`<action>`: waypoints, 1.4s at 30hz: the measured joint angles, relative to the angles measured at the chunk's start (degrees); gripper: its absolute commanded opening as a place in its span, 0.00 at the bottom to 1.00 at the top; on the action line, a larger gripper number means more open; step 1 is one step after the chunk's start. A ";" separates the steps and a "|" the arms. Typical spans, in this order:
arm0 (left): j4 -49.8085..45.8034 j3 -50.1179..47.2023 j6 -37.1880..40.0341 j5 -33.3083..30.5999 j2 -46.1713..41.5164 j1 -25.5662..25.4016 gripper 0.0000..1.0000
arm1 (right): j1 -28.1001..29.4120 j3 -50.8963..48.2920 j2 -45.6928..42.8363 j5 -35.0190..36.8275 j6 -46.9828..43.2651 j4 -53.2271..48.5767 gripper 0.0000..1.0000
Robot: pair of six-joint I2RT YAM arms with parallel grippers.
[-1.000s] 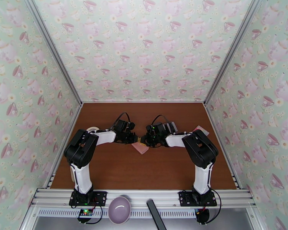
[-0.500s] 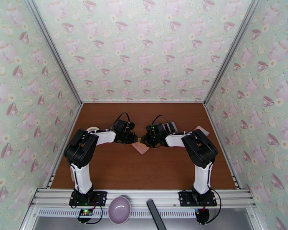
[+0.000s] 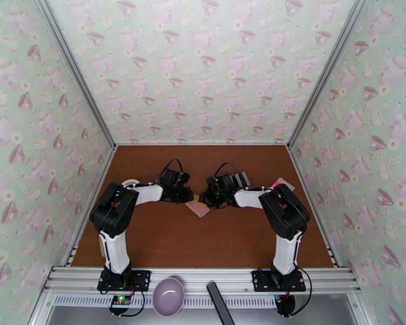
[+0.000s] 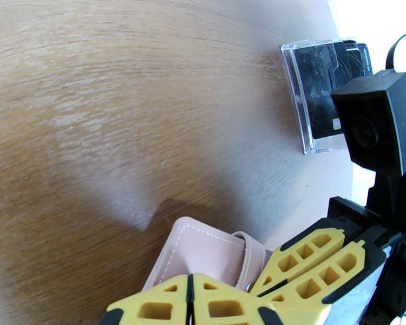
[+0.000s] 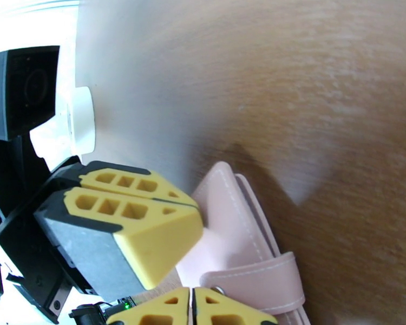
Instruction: Put the credit cards into the card holder
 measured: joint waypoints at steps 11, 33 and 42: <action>0.00 0.00 0.00 0.00 0.00 0.00 0.09 | -0.02 4.92 0.11 0.11 -1.14 -2.84 0.11; 0.15 -0.09 -0.02 0.15 0.00 0.09 0.12 | -0.07 8.13 3.58 1.33 -6.93 -10.45 0.11; 0.15 -0.09 -0.02 0.15 0.00 0.09 0.12 | -0.07 8.55 3.61 1.40 -8.46 -11.67 0.10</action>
